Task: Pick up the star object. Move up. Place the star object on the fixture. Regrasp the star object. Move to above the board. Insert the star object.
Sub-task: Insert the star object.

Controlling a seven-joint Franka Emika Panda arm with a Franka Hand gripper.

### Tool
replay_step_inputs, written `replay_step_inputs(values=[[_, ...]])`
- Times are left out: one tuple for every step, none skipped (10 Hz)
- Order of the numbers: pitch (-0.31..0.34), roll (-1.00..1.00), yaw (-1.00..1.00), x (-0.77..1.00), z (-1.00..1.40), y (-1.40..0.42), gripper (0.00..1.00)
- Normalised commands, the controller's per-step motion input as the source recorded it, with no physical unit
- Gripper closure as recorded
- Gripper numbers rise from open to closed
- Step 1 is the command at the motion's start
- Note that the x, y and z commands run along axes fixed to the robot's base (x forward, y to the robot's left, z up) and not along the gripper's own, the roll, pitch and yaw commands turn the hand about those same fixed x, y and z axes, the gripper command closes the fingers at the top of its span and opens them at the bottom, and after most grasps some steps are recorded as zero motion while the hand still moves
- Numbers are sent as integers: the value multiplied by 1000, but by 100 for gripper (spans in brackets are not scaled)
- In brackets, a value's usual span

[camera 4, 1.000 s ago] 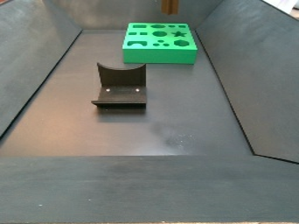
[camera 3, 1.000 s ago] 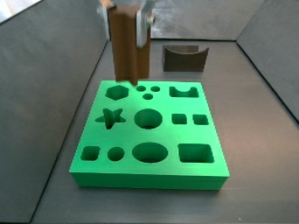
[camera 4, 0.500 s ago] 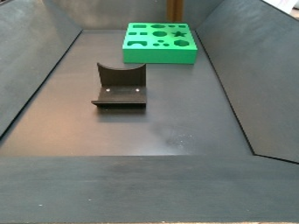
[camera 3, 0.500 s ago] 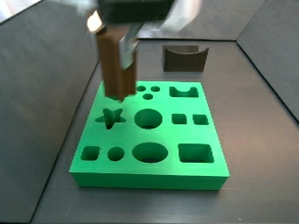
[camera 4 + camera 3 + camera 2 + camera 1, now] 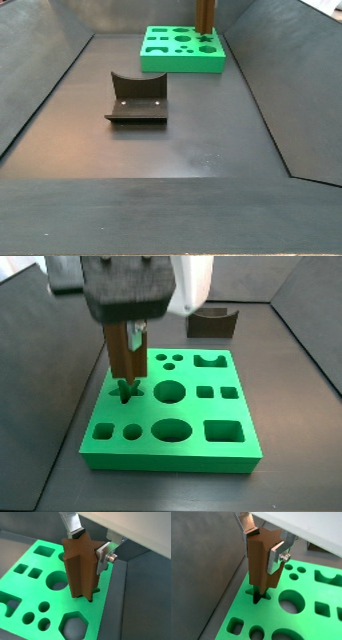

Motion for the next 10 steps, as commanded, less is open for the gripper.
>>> replay_step_inputs(values=[[0, 21, -223, -77, -357, -54, 100], [0, 6, -223, -54, -286, -17, 100], [1, 0, -60, 0, 0, 0, 100], [-3, 0, 0, 0, -131, -11, 100], [-47, 0, -234, -143, -300, -160, 100], [-36, 0, -363, -166, -274, -200, 100], [-31, 0, -137, 0, -103, -94, 100], [0, -27, 0, 0, -26, 0, 100], [-23, -37, -134, 23, -246, -14, 100], [-11, -26, -437, 83, -294, -49, 100]])
